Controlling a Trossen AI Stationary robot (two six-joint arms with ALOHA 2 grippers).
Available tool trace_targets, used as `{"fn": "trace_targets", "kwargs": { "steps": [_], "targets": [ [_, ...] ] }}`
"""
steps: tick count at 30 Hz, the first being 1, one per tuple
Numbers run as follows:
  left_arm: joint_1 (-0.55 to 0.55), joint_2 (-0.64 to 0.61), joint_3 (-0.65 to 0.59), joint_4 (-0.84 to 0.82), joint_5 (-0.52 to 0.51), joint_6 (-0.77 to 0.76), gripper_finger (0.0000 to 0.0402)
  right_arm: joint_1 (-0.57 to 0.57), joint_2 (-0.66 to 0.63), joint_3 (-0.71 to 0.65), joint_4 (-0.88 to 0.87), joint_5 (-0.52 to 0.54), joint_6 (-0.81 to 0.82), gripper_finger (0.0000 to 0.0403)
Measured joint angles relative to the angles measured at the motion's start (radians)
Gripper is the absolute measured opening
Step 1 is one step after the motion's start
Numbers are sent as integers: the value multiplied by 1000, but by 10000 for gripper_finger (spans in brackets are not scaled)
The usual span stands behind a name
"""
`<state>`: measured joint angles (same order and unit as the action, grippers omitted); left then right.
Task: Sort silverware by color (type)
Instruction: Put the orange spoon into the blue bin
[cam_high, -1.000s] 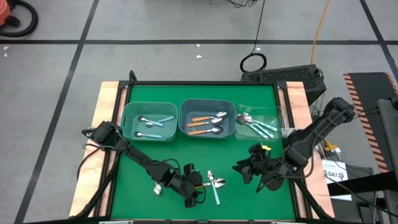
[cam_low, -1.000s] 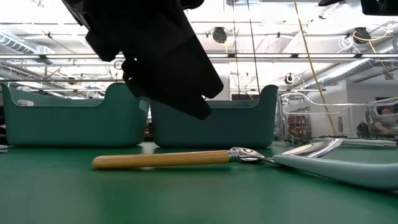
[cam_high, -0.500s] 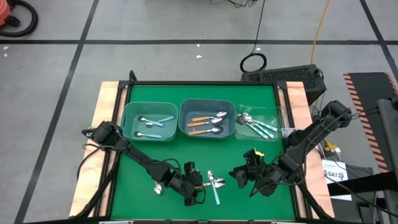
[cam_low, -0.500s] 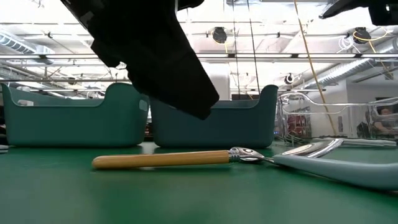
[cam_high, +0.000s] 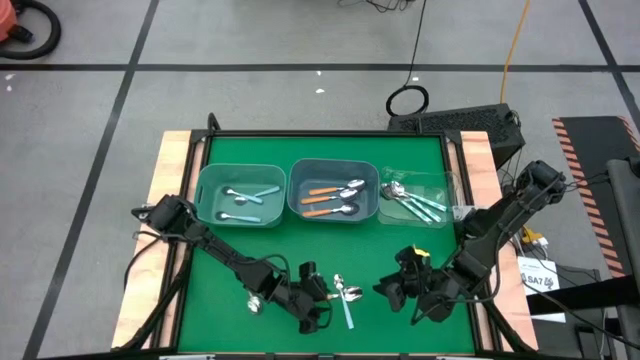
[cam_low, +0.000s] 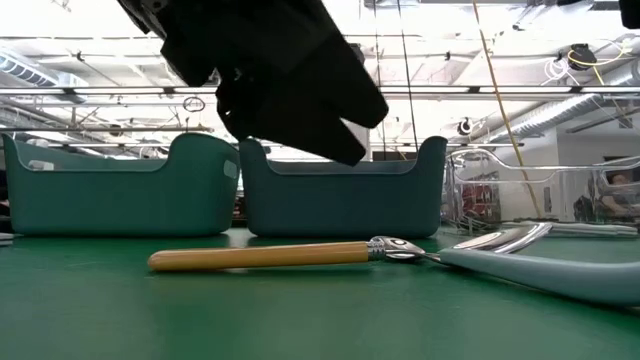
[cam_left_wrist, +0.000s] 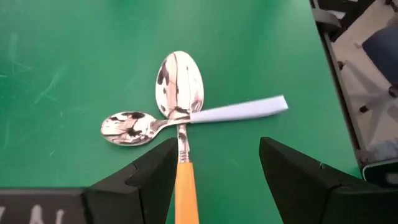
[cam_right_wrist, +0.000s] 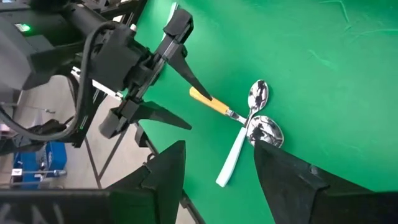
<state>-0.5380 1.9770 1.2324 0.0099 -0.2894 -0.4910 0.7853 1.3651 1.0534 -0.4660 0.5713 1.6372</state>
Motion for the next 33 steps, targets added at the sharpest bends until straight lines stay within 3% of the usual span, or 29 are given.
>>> {"fn": "trace_targets", "kwargs": {
  "steps": [9, 14, 26, 33],
  "targets": [
    [6, 57, -4, -90, -19, -60, 232, 1, 45, 0, 11, 7, -34, 185],
    [0, 61, 1, -28, -28, -87, 226, 0, 108, 0, 86, 3, -25, 185],
    [10, 98, 0, -25, -23, -38, 151, 5, 236, 0, 357, 1, -4, 185],
    [12, 123, 2, -12, -31, -31, 102, 28, 240, 5, 381, 1, 11, 185]
  ]
}}
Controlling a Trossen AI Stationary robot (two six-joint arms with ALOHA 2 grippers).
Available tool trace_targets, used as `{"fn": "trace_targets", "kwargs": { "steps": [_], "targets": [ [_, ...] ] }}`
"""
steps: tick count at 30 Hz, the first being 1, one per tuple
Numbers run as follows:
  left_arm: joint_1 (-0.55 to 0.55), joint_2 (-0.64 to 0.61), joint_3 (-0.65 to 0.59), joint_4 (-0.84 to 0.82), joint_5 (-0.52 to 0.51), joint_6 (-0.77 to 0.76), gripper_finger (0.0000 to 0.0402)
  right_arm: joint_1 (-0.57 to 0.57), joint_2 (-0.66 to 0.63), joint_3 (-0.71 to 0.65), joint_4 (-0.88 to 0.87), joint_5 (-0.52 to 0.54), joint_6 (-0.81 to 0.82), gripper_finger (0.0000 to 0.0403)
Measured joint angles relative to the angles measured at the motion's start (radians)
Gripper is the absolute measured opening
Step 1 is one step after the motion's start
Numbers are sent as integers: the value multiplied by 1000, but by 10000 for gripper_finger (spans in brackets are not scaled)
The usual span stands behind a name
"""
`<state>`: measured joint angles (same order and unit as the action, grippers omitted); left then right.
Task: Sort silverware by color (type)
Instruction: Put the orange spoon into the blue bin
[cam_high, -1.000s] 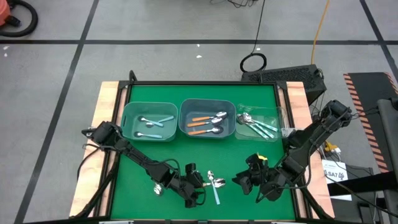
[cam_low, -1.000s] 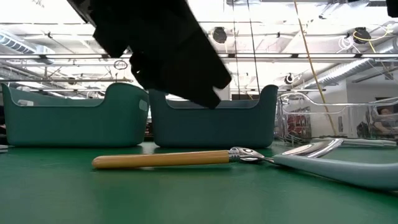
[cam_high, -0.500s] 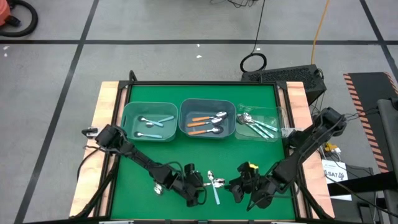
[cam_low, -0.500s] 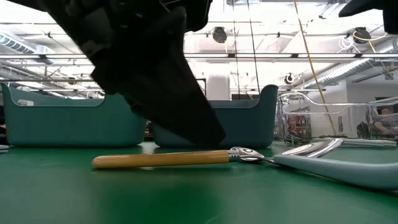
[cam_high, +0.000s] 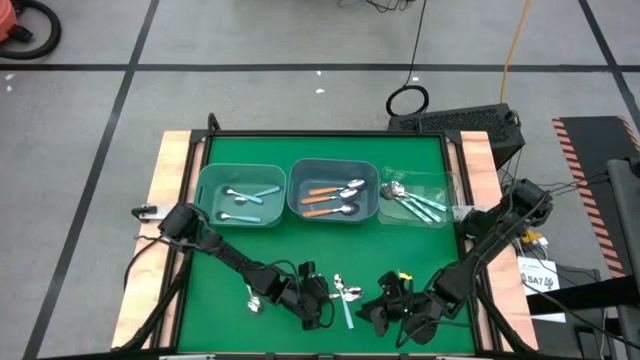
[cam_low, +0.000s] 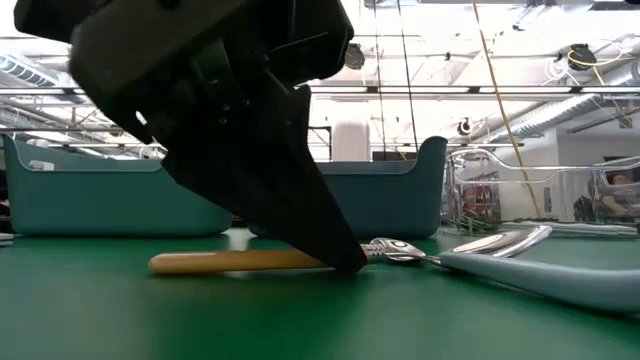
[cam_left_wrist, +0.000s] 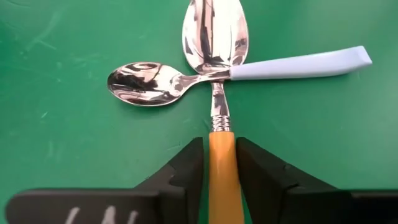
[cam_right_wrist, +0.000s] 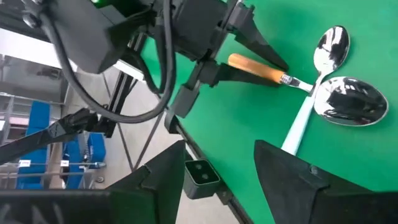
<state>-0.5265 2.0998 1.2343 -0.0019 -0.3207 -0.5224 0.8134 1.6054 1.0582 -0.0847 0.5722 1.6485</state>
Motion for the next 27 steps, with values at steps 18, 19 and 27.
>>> {"fn": "trace_targets", "kwargs": {
  "steps": [18, 19, 27],
  "targets": [
    [10, -1, -1, 8, 11, -36, 67, 7, -1, 92, -280, -1, 52, 185],
    [12, -1, -1, 8, 12, -31, 67, 7, 0, 92, -285, -1, 59, 185],
    [26, -11, -2, 1, 20, -37, 66, 7, 9, 92, -288, 1, 99, 185]
  ]
}}
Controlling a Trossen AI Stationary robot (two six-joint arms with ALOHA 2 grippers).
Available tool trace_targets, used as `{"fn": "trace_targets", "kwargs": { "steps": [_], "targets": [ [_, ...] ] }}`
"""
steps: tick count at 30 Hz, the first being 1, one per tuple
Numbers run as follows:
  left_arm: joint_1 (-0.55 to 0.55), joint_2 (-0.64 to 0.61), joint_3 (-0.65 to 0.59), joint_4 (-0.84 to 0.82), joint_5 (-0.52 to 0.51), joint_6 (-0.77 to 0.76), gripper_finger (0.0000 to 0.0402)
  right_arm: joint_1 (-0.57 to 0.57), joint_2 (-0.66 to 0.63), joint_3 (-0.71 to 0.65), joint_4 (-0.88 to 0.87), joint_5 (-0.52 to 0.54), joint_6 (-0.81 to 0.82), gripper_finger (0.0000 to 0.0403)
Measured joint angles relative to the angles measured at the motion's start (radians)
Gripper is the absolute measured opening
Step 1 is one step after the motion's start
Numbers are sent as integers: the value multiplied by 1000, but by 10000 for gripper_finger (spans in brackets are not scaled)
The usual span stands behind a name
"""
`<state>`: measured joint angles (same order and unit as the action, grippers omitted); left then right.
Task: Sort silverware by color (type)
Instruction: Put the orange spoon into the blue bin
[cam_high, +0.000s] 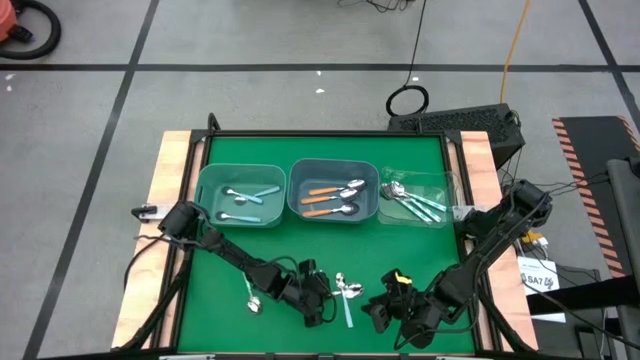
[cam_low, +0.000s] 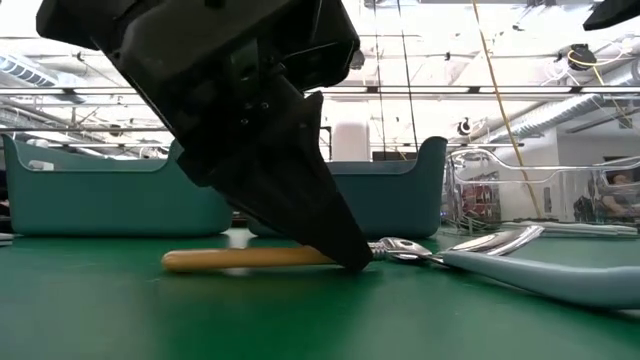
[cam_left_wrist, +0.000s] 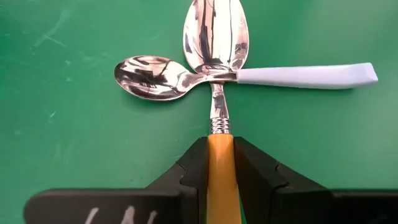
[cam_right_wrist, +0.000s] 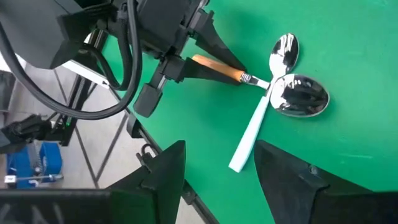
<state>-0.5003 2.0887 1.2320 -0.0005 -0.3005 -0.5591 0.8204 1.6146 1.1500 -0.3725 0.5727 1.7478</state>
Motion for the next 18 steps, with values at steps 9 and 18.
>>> {"fn": "trace_targets", "kwargs": {
  "steps": [9, 18],
  "targets": [
    [-10, -33, -2, -71, 12, -96, 65, 0, -1, 0, -9, 2, 12, 185],
    [-7, -75, 0, -97, 12, -104, 65, -17, 0, 0, -24, 41, -13, 185]
  ]
}}
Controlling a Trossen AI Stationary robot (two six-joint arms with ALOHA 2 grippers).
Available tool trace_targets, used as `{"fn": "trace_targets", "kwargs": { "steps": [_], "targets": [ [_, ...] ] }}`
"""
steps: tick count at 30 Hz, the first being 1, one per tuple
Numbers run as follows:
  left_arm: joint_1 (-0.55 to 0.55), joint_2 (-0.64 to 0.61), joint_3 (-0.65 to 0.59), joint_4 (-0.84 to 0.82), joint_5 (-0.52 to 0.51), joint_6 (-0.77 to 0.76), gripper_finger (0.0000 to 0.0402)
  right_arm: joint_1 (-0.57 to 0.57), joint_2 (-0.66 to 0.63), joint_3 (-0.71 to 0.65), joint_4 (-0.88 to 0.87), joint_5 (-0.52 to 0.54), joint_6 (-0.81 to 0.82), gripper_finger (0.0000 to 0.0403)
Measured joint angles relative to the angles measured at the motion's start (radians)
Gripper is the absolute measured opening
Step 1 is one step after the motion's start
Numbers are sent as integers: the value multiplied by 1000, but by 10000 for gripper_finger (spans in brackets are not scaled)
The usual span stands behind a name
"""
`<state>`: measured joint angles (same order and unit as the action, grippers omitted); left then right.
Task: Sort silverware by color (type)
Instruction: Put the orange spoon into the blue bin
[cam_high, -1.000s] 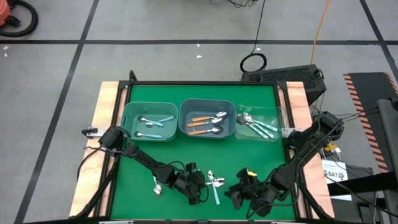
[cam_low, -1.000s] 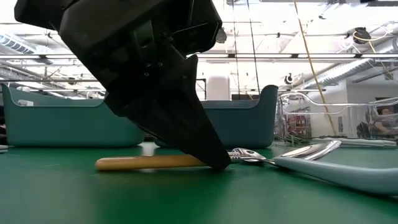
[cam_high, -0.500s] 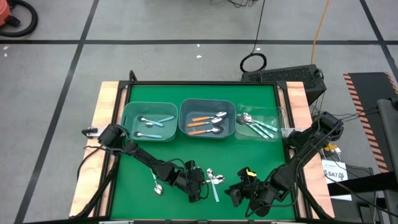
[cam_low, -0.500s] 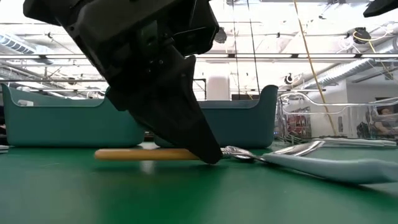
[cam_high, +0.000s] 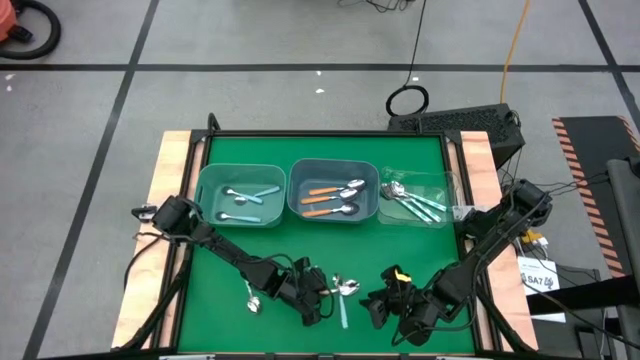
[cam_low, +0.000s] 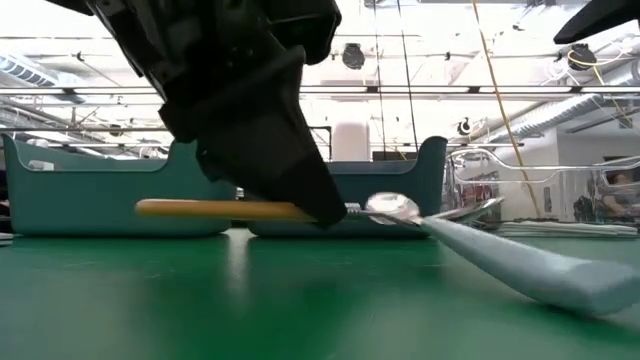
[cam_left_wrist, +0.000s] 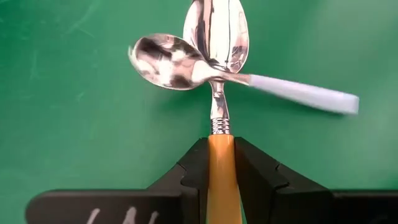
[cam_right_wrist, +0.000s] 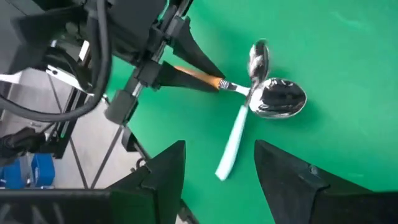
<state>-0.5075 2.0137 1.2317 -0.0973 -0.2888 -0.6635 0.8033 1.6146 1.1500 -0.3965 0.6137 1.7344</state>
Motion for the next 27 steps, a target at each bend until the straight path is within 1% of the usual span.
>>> {"fn": "trace_targets", "kwargs": {
  "steps": [2, 6, 13, 16, 20, 23, 27],
  "targets": [
    [4, 0, 0, -13, -8, -3, 65, -6, 0, 0, 7, 17, -3, 185],
    [21, 0, 0, -63, -33, -12, 65, -20, 5, 0, 16, 14, -16, 193],
    [48, 0, 0, -65, -41, -1, 65, -37, 56, 0, 26, 7, -7, 240],
    [56, 0, 12, -73, -41, 2, 65, -41, 87, 0, 39, -13, 4, 252],
    [62, 0, 54, -77, -42, 27, 65, -45, 126, -1, 59, -15, -4, 251],
    [66, 0, 93, -131, -52, 49, 65, -45, 140, -1, 84, -19, -7, 245],
    [76, 0, 146, -195, -58, 107, 65, -43, 129, -1, 71, -72, -20, 235]
  ]
}}
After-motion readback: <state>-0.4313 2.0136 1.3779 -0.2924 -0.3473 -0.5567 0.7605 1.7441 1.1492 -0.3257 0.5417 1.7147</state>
